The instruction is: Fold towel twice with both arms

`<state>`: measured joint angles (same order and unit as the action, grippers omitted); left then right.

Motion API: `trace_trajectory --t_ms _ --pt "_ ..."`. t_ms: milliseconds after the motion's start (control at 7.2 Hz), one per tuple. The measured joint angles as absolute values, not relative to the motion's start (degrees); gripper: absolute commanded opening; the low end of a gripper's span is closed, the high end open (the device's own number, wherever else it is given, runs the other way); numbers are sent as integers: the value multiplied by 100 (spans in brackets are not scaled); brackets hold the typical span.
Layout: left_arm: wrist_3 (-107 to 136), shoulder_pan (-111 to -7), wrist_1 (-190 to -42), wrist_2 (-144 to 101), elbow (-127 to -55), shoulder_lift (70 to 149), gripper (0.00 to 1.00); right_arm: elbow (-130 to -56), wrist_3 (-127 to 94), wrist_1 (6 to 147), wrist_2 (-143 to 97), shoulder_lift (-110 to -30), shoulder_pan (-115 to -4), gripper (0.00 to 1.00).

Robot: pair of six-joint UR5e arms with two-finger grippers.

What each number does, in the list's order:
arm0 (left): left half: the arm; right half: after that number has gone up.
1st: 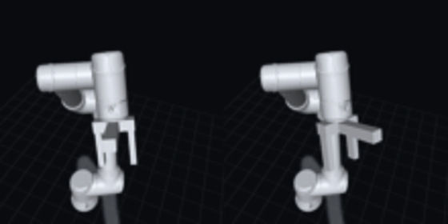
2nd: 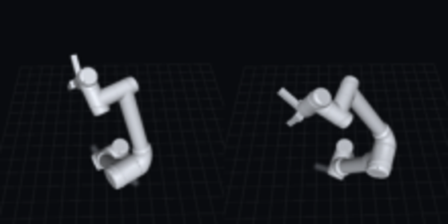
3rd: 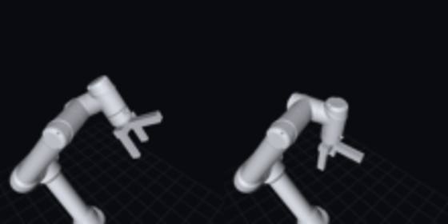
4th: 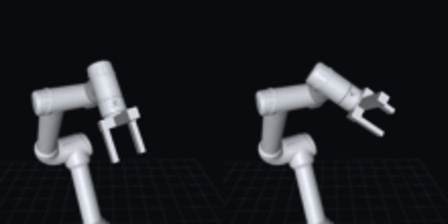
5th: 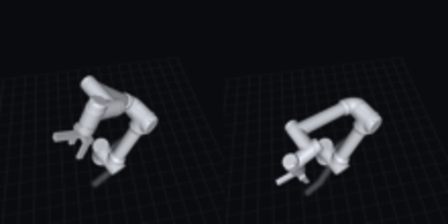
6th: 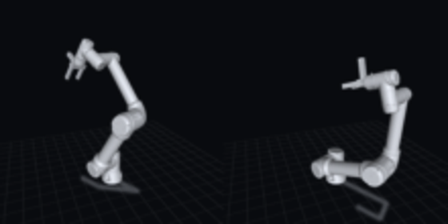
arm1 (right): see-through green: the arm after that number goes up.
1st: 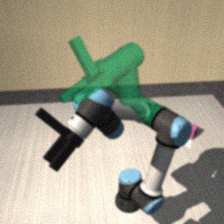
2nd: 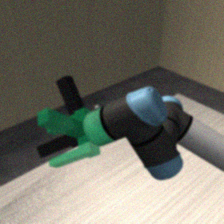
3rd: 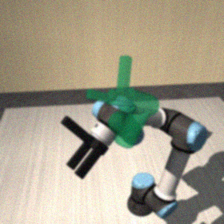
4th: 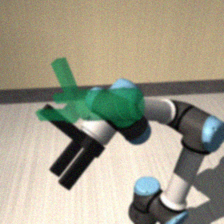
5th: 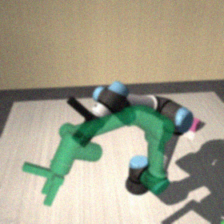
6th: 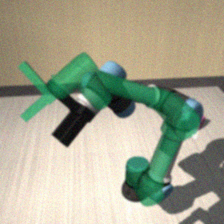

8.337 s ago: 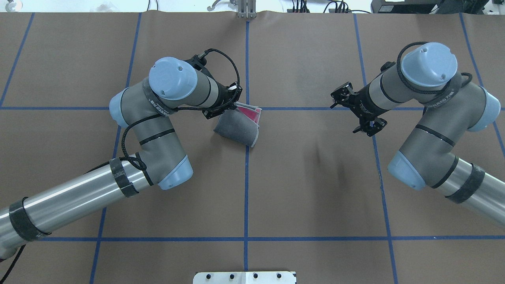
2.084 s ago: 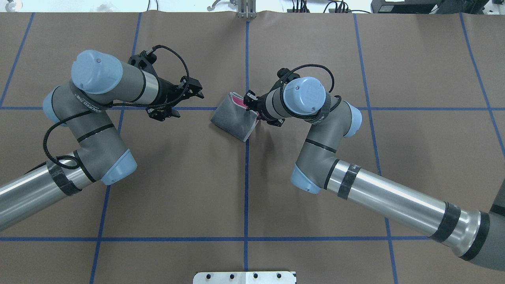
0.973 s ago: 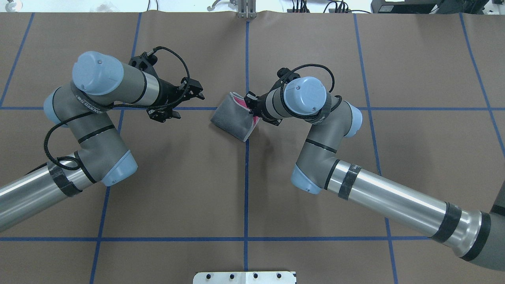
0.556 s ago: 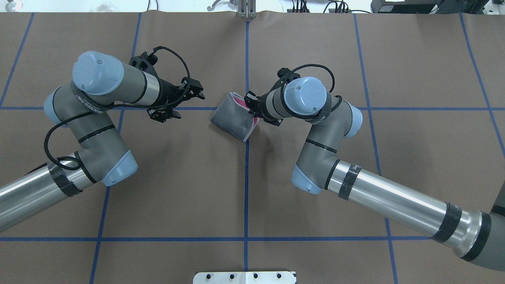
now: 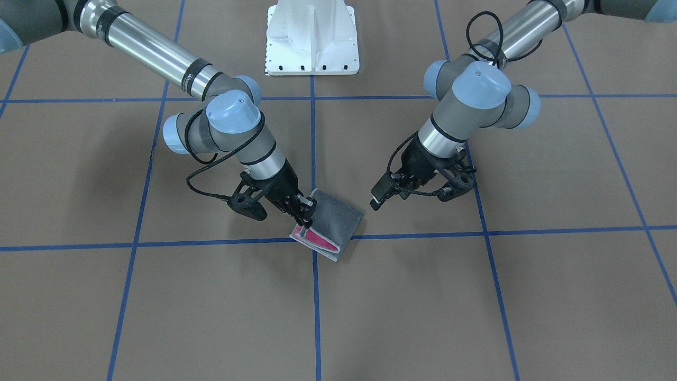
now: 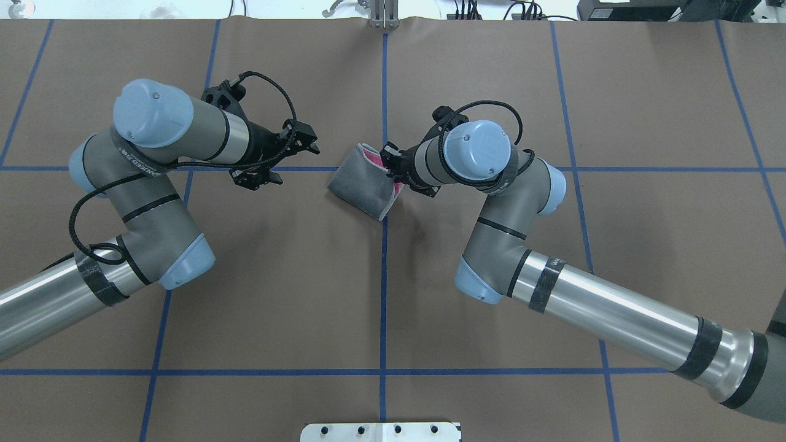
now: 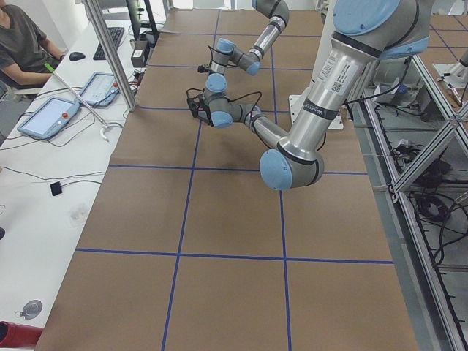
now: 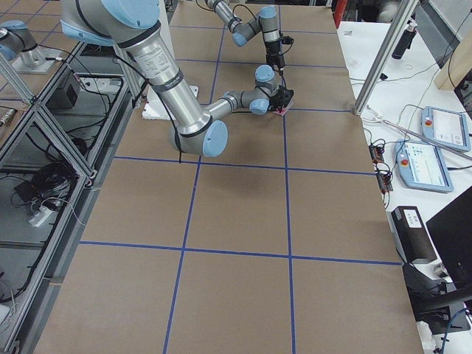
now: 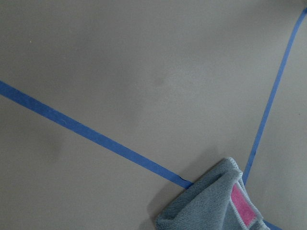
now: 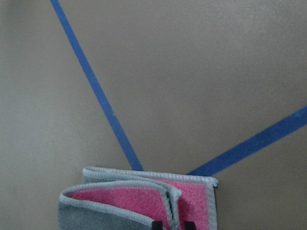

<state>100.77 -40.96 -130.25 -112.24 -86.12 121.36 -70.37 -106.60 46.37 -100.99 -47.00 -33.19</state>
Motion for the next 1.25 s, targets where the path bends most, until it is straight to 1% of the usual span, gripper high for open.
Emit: trace_trajectory --t_ms 139,278,1251 --pt "10079 -4096 -13025 -11222 -8613 12142 100 -7049 -10661 4640 -10097 -4712 -3317 12" --pt "10080 -4093 -13025 -11218 -8612 12142 100 -7049 -10661 4642 -10093 -4716 -3315 0" --pt "10081 -4078 -13025 -11215 -8590 12143 100 -7053 -10586 4680 -10097 -4642 -3494 0"
